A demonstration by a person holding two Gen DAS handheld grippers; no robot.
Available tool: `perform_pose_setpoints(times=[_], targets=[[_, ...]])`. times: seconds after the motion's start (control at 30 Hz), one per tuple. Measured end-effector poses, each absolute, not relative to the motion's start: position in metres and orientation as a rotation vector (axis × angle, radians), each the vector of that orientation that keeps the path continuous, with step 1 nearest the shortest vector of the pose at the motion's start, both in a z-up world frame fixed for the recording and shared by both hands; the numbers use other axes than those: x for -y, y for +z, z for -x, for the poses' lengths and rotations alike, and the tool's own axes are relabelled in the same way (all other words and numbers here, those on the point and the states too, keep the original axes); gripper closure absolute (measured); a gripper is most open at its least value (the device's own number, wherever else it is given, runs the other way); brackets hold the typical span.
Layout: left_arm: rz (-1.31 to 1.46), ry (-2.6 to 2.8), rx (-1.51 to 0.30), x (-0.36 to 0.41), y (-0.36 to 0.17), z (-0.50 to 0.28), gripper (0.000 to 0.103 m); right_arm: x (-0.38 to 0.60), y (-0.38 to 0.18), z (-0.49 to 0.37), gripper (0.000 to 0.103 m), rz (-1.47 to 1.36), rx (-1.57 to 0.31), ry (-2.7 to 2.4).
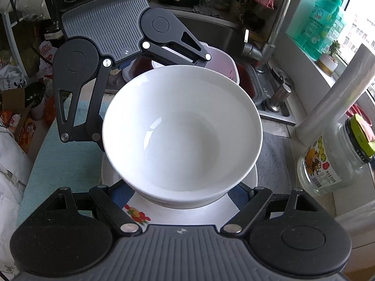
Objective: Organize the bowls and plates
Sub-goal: 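Lower the bowl stack onto the flower-print plates with both tools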
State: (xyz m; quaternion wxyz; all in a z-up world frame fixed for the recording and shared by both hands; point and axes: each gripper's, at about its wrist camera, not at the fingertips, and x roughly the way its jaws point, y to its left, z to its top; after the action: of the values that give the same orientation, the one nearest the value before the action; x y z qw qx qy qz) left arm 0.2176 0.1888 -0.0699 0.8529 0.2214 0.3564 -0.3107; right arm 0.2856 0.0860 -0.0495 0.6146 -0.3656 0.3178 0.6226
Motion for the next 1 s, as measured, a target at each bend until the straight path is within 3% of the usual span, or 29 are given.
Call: perform_pose_setpoints(times=[1.0], targets=[[-0.427,-0.672,-0.762,-0.195,-0.083,-0.226,0.012,-0.093,-0.059,-0.297,0.014,0.848,-0.801,1.438]])
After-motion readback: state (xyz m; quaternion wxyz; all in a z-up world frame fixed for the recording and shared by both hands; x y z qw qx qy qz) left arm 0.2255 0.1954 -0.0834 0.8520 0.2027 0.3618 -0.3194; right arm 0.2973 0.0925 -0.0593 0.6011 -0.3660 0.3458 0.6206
